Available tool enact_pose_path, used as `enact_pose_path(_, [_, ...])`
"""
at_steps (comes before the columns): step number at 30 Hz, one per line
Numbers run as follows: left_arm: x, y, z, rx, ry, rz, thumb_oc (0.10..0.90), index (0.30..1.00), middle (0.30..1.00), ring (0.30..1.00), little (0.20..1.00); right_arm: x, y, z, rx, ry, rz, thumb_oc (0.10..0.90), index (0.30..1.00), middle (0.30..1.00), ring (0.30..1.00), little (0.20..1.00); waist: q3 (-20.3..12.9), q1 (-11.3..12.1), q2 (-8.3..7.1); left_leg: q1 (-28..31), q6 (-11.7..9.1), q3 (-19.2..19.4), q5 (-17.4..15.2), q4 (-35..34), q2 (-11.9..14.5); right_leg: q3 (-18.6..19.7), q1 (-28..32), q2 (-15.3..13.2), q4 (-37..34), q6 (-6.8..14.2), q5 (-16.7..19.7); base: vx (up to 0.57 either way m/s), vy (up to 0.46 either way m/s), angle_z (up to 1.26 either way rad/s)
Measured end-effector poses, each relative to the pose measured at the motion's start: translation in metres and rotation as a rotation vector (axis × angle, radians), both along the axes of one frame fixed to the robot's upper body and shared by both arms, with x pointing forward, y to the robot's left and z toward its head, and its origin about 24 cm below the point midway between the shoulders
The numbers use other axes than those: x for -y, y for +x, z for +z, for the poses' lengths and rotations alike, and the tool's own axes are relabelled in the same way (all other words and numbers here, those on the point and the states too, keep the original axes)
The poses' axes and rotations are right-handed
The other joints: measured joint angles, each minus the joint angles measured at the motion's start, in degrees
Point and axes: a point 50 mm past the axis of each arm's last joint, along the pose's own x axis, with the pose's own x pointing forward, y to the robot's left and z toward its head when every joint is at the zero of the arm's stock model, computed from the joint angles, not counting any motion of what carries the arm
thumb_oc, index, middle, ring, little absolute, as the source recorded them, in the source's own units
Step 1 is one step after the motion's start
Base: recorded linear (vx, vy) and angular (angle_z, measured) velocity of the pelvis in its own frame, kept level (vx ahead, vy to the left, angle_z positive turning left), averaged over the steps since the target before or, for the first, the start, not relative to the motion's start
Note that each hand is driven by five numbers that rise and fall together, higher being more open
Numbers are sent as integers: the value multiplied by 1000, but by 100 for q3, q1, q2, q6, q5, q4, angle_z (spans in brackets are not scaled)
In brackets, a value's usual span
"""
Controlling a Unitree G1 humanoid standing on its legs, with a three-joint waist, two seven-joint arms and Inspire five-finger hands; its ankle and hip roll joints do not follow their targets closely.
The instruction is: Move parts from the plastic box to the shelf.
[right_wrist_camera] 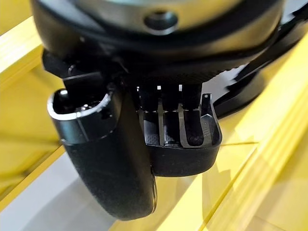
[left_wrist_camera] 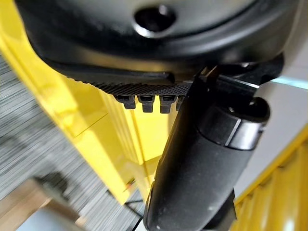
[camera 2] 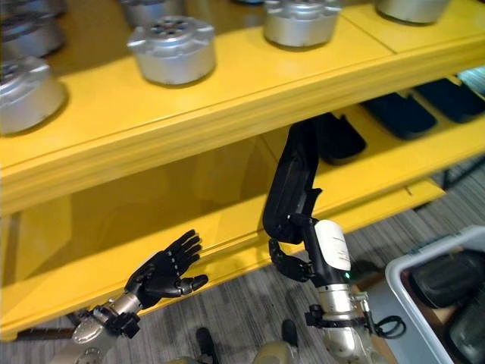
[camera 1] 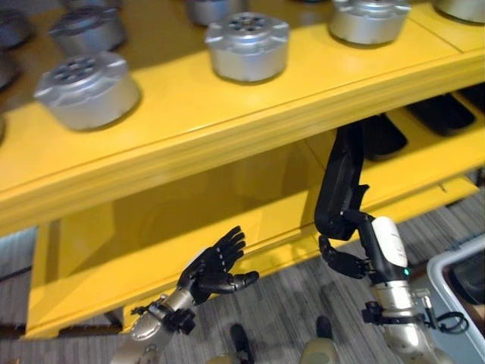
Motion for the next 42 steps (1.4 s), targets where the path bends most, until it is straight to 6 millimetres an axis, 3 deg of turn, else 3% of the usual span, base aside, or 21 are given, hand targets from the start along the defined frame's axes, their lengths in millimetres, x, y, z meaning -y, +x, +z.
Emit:
enact_pose_path(3, [2,5,3,11,-1,5,900,1000,1000,1000,1000,4,-4,-1,1,-2,-17,400,300,300,300,300,-41,-189,-34,132,-4,0,-114,-6,95,185,38,189,111,32,-335,-55,24,-8])
enact_pose_path(4, [9,21,14,68,-15,-2,900,1000,1000,1000,1000,7,-5,0,13,-9,-28,400,300,300,300,300,-74,-383,-46,27,-72,-143,-36,19,77,441,170,370,-155,-162,-389,35,30,36])
enact_pose_path(8, [21,30,20,102,-51,-17,900,1000,1000,1000,1000,9,-2,-1,6,-39,-21,400,300,300,300,300,-116,-375,27,158,-77,-195,-38,18,129,367,454,464,-351,-193,-345,68,13,16])
enact_pose_path(14, [26,19,9,52,-68,-19,900,1000,1000,1000,1000,7,14,13,20,-233,108,400,300,300,300,300,-247,-286,165,254,-144,-274,-44,-5,181,308,715,539,-615,-254,-291,59,-34,6])
enact_pose_path(17, [27,13,4,28,-77,-14,900,1000,1000,1000,1000,5,17,13,-13,-321,174,400,300,300,300,300,-338,-141,161,246,-177,-291,-20,-5,208,301,729,568,-657,-270,-254,54,-71,4])
enact_pose_path(22, [23,6,-3,-24,-72,-11,900,1000,1000,1000,1000,-8,16,6,-99,-531,405,400,300,300,300,300,-640,238,-142,191,-208,-583,16,-6,283,3,942,652,-796,-311,-247,48,-67,26])
enact_pose_path(27, [18,-1,-7,-54,-70,-3,900,1000,1000,1000,1000,-22,26,5,-84,-644,505,400,300,300,300,300,-782,657,-361,96,-198,-869,73,-6,275,-249,1019,660,-796,-331,-284,41,-29,29])
enact_pose_path(32, [10,-1,-9,-67,-51,-4,900,1000,1000,1000,1000,-20,26,-3,-112,-713,522,400,300,300,300,300,-813,696,-412,-136,-122,-1331,200,2,147,-243,1065,625,-673,-319,-447,17,-49,59])
enact_pose_path(35, [8,-2,-12,-78,-50,-20,900,1000,1000,1000,1000,-9,28,-17,-215,-742,493,400,300,300,300,300,-808,721,-404,-182,-65,-1860,269,-4,75,249,1058,600,-209,-309,-798,-6,-174,80])
enact_pose_path(36, [9,0,-14,-83,-54,-25,900,1000,1000,1000,1000,-5,29,-22,-253,-746,467,400,300,300,300,300,-788,614,-351,-193,-71,-2184,328,6,117,465,1011,663,-27,-446,-1012,-23,-156,108])
enact_pose_path(37, [9,1,-14,-82,-53,-30,900,1000,1000,1000,1000,-3,29,-26,-281,-749,455,400,300,300,300,300,-781,566,-335,-257,-87,-2319,365,15,133,722,1010,758,-70,-509,-1155,-44,-223,120])
enact_pose_path(38, [5,5,-11,-70,-39,-32,900,1000,1000,1000,1000,1,31,-35,-342,-761,445,400,300,300,300,300,-785,683,-415,-375,-97,-2413,422,-7,171,968,1014,913,-354,-456,-1057,-40,-209,80])
enact_pose_path(42, [1,2,-13,-82,-36,-16,900,1000,1000,1000,1000,13,34,-48,-438,-790,411,400,300,300,300,300,-766,891,-256,-436,-116,-2177,412,-3,469,801,1106,1130,-630,-552,-906,-32,-144,19])
